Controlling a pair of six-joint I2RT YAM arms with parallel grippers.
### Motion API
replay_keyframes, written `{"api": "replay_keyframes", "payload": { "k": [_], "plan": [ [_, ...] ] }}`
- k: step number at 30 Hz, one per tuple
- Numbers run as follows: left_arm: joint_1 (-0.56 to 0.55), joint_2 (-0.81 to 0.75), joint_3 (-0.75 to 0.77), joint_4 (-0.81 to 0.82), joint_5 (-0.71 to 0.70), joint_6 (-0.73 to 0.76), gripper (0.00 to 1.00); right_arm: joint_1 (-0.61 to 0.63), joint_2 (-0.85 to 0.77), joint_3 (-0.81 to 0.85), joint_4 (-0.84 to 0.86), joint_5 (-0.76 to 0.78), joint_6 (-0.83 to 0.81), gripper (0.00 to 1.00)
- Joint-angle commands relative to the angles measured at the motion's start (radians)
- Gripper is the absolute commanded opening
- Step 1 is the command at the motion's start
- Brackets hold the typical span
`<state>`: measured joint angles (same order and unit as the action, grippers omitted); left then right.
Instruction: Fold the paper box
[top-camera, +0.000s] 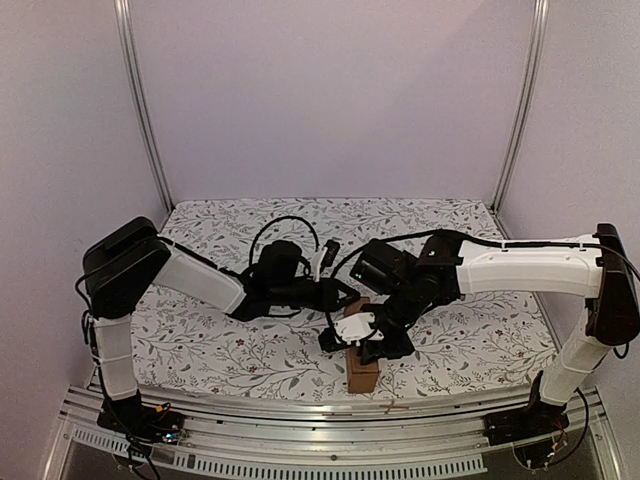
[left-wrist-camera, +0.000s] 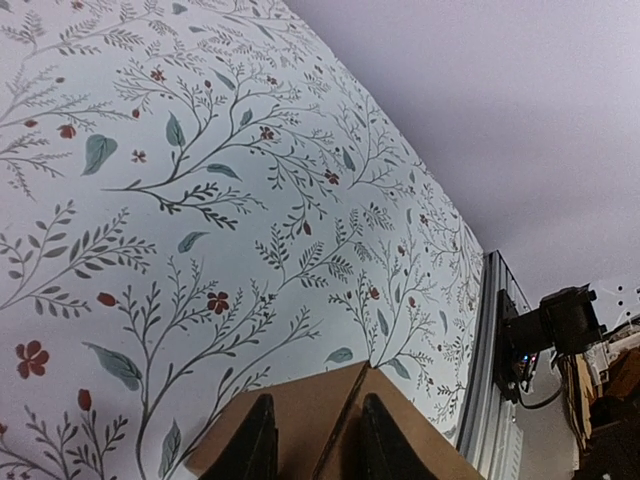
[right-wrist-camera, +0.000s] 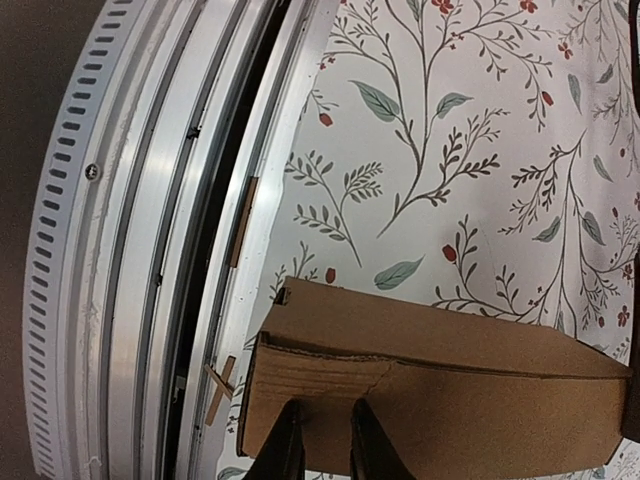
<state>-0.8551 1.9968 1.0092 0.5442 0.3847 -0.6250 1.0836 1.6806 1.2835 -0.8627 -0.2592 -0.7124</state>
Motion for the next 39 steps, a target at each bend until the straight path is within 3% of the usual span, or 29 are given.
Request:
{"api": "replay_keyframes", "payload": {
  "k": [1, 7, 17, 29, 39],
  "plan": [
    [0.048, 0.103, -0.106, -0.041, -0.044, -0.071, 0.26, -0.006, -0.016, -0.013, -0.091, 0.028, -0.003, 0.15],
    [0.050, 0.080, -0.106, -0.036, -0.055, -0.096, 0.26, 0.005, -0.073, 0.057, -0.152, -0.008, -0.008, 0.21],
    [0.047, 0.068, -0.105, -0.053, -0.067, -0.116, 0.25, 0.089, -0.064, 0.009, -0.090, 0.108, -0.027, 0.22],
    [0.026, 0.046, -0.099, -0.083, -0.101, -0.101, 0.24, 0.107, -0.036, -0.009, 0.013, 0.170, 0.017, 0.20],
    [0.005, 0.062, -0.098, -0.090, -0.122, -0.110, 0.24, 0.180, -0.010, -0.020, 0.040, 0.182, 0.016, 0.10]
  ]
}}
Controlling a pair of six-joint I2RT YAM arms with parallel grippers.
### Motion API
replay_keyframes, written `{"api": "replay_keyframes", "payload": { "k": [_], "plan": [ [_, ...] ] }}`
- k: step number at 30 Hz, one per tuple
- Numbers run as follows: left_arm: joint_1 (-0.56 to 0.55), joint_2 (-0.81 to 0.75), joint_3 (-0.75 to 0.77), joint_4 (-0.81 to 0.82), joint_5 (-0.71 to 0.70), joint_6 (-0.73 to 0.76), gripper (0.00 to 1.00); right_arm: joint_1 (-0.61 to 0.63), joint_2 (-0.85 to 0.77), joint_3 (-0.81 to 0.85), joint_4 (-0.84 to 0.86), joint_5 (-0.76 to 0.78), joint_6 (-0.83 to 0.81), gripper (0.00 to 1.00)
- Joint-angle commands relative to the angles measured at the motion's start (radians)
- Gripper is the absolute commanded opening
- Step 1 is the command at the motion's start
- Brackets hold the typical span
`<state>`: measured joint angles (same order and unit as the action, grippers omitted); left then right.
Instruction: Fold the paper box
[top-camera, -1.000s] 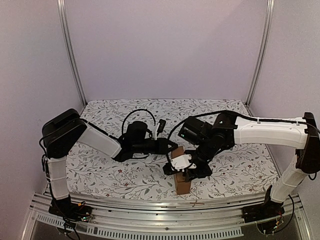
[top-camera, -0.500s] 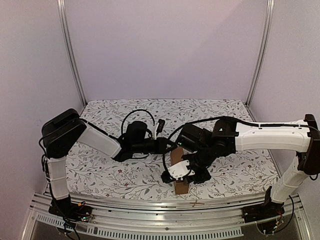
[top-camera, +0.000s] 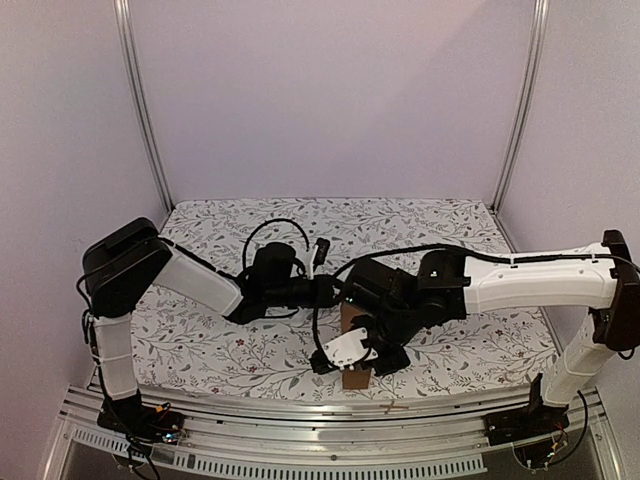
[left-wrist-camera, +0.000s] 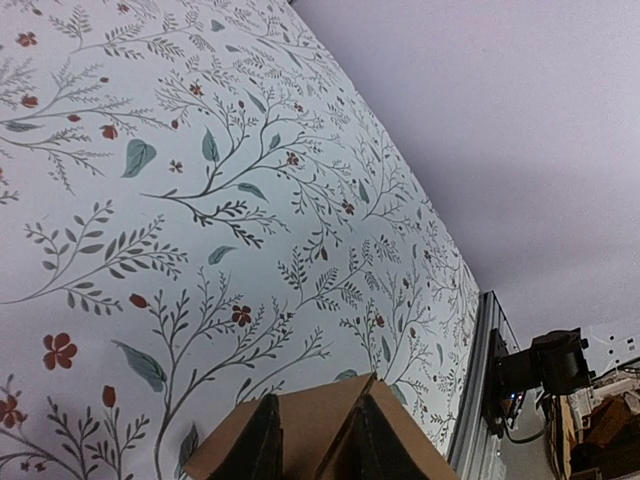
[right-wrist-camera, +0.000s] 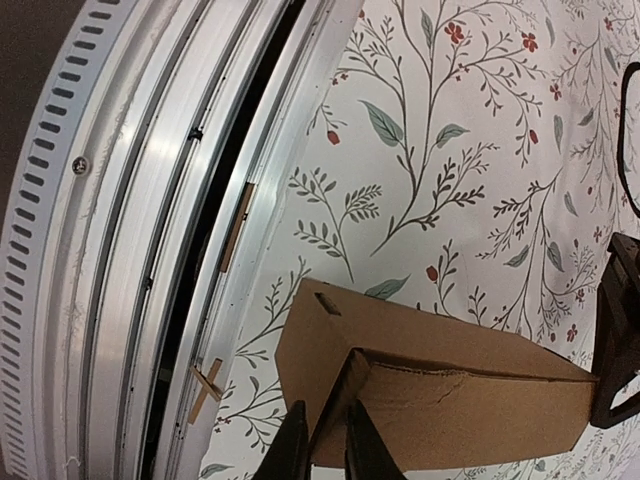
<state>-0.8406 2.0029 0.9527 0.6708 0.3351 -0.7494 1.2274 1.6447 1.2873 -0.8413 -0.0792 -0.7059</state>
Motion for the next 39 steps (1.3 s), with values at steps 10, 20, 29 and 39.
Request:
{"api": "replay_keyframes", "payload": {
  "k": [10, 20, 29, 39],
  "plan": [
    [-0.022, 0.047, -0.049, -0.234, -0.084, 0.018, 0.24, 0.066, 0.105, -0.049, 0.042, -0.001, 0.025, 0.08],
    [-0.060, -0.009, -0.049, -0.239, -0.136, 0.061, 0.24, 0.041, -0.040, 0.102, -0.187, -0.172, -0.017, 0.08],
    [-0.089, -0.008, -0.049, -0.229, -0.166, 0.071, 0.23, -0.029, -0.005, 0.091, -0.143, -0.137, 0.000, 0.06],
    [-0.095, -0.006, -0.042, -0.233, -0.174, 0.076, 0.23, -0.067, 0.128, -0.037, -0.001, -0.092, -0.024, 0.05]
  ]
}}
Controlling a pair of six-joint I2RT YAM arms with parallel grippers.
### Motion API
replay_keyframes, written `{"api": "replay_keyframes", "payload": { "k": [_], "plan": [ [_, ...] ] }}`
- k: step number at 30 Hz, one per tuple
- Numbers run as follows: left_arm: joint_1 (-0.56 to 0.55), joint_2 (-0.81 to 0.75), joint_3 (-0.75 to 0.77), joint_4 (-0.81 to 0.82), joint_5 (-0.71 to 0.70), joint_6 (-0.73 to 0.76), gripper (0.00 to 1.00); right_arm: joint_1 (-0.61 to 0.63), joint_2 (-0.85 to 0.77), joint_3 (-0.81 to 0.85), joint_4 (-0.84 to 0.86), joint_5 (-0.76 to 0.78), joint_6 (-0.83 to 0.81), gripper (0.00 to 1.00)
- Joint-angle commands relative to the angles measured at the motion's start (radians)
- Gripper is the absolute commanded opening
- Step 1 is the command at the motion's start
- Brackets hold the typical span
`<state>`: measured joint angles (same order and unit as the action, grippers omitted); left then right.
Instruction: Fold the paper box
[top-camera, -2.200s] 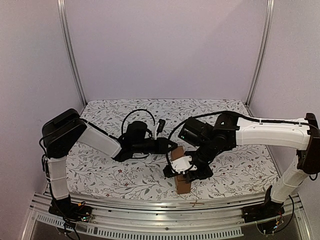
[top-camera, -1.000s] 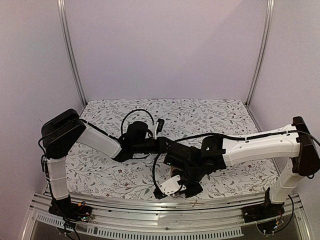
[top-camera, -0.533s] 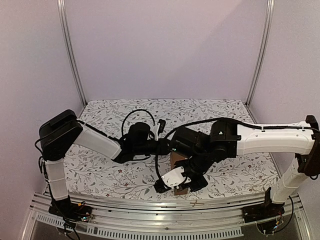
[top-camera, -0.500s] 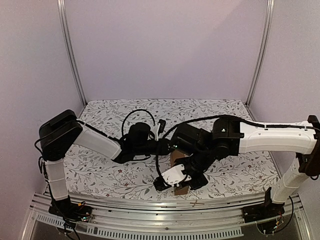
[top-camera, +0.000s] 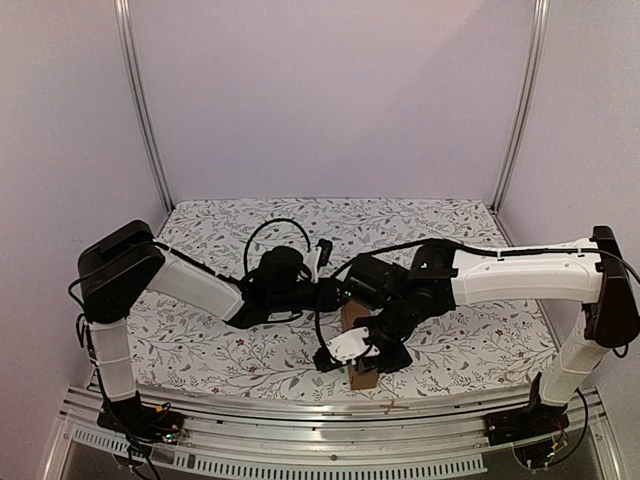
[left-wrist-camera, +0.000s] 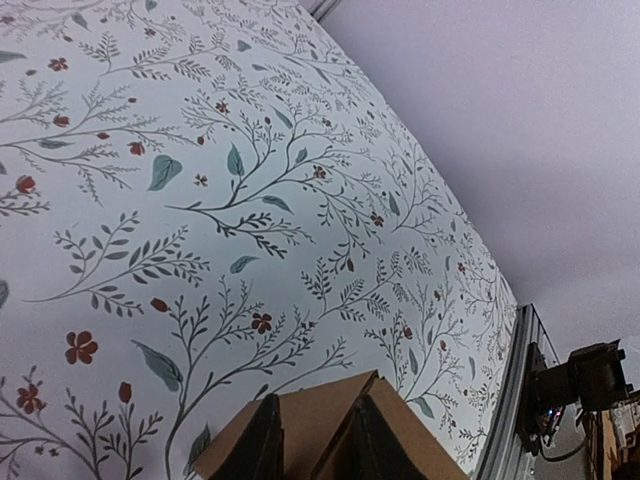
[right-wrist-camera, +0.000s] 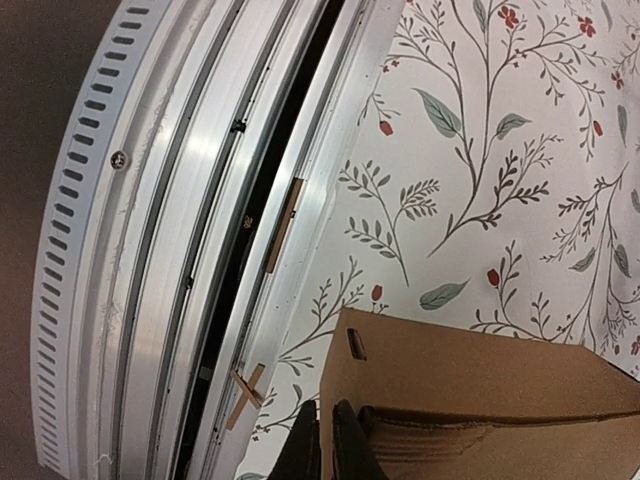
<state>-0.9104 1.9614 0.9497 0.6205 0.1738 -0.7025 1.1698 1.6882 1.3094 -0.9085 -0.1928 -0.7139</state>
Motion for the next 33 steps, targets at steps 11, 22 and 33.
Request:
{"api": "replay_keyframes", "payload": {
  "k": [11, 22, 33],
  "plan": [
    [-0.027, 0.022, -0.042, -0.194, -0.011, 0.039, 0.23, -0.006, 0.042, -0.031, 0.012, -0.010, 0.010, 0.04],
    [-0.036, 0.019, -0.034, -0.209, -0.028, 0.058, 0.23, -0.054, -0.073, 0.116, -0.114, -0.005, -0.013, 0.05],
    [-0.038, 0.026, -0.029, -0.221, -0.030, 0.064, 0.23, -0.059, 0.070, 0.002, -0.013, 0.002, -0.020, 0.04]
  ]
}}
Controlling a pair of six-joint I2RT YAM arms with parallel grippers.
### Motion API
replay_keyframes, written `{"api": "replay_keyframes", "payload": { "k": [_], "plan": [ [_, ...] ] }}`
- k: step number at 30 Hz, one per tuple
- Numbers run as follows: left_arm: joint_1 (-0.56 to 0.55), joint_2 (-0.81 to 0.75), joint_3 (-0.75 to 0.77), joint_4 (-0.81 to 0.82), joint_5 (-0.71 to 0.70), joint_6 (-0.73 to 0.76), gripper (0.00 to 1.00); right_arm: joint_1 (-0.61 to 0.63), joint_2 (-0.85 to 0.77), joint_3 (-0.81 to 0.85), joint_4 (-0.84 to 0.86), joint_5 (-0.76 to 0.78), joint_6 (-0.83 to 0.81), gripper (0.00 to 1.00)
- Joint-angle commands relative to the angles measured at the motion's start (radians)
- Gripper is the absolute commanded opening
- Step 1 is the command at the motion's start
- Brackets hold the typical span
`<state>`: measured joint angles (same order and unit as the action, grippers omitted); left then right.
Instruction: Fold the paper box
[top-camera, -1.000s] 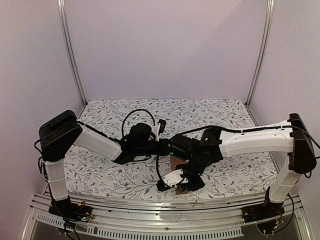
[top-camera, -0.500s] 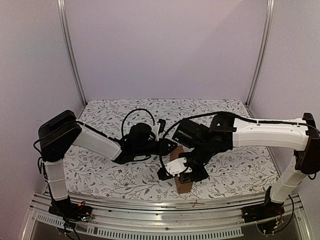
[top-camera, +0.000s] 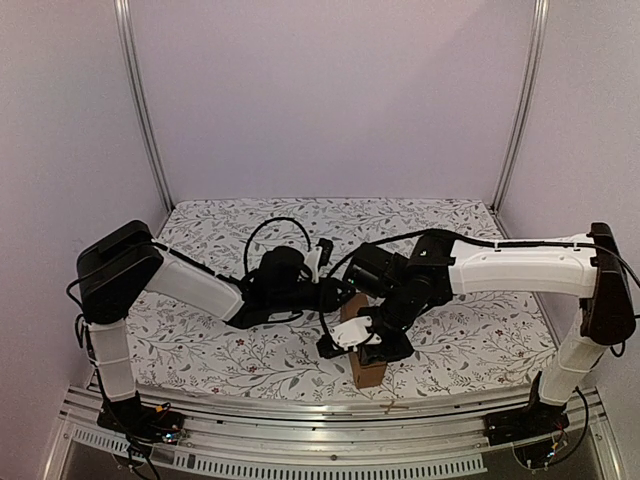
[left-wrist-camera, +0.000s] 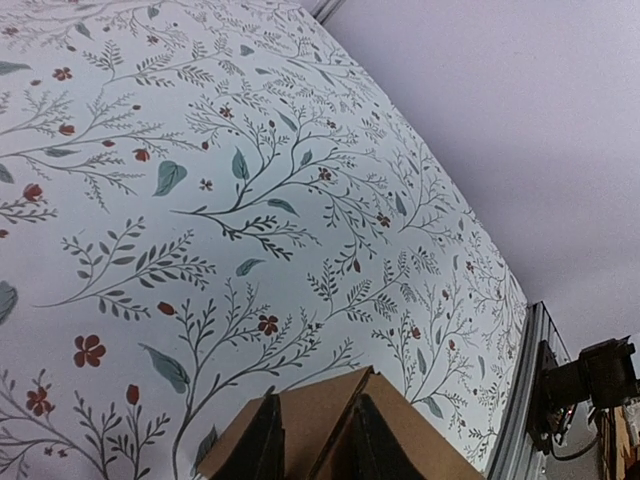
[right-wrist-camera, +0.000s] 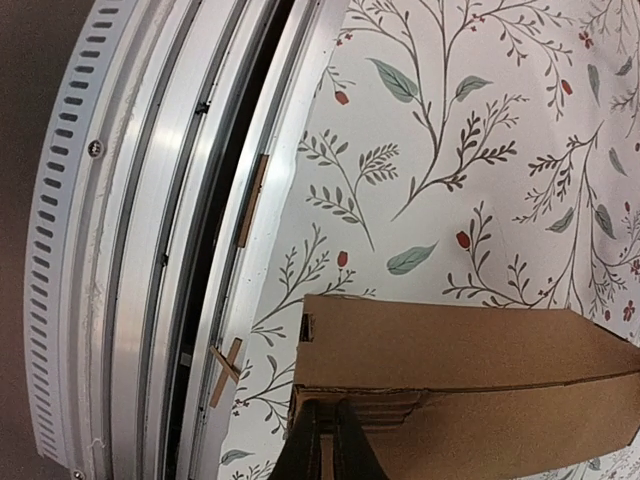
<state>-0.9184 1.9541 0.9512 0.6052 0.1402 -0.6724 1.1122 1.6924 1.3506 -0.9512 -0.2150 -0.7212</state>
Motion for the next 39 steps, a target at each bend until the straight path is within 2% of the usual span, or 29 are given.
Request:
{"api": "replay_keyframes", "payload": {
  "k": [1, 4, 17, 22, 28, 34, 36, 38, 39],
  "plan": [
    [-0.030, 0.035, -0.031, -0.208, 0.004, 0.033, 0.23, -0.001, 0.084, -0.039, 0.029, 0.034, -0.011, 0.04],
    [-0.030, 0.035, -0.032, -0.210, 0.004, 0.034, 0.23, -0.001, 0.097, -0.040, 0.032, 0.039, -0.006, 0.04],
    [-0.030, 0.004, -0.021, -0.206, 0.010, 0.039, 0.23, -0.004, -0.024, 0.000, 0.009, 0.057, 0.031, 0.08],
    [-0.030, -0.070, 0.078, -0.318, 0.013, 0.086, 0.31, -0.058, -0.112, 0.079, -0.041, 0.045, 0.032, 0.15],
    [-0.028, -0.174, 0.239, -0.531, -0.058, 0.193, 0.45, -0.215, -0.226, 0.042, -0.018, 0.050, 0.033, 0.24],
    [-0.018, -0.278, 0.343, -0.812, -0.232, 0.320, 0.50, -0.431, -0.382, -0.037, 0.082, 0.011, 0.132, 0.33],
    [-0.014, -0.322, 0.351, -0.897, -0.314, 0.360, 0.50, -0.502, -0.439, -0.073, 0.139, 0.019, 0.182, 0.40],
    [-0.009, -0.386, 0.345, -0.965, -0.411, 0.398, 0.52, -0.572, -0.487, -0.117, 0.201, 0.048, 0.271, 0.53],
    [-0.005, -0.415, 0.339, -0.994, -0.470, 0.404, 0.56, -0.604, -0.507, -0.139, 0.235, 0.081, 0.307, 0.60]
  ]
}}
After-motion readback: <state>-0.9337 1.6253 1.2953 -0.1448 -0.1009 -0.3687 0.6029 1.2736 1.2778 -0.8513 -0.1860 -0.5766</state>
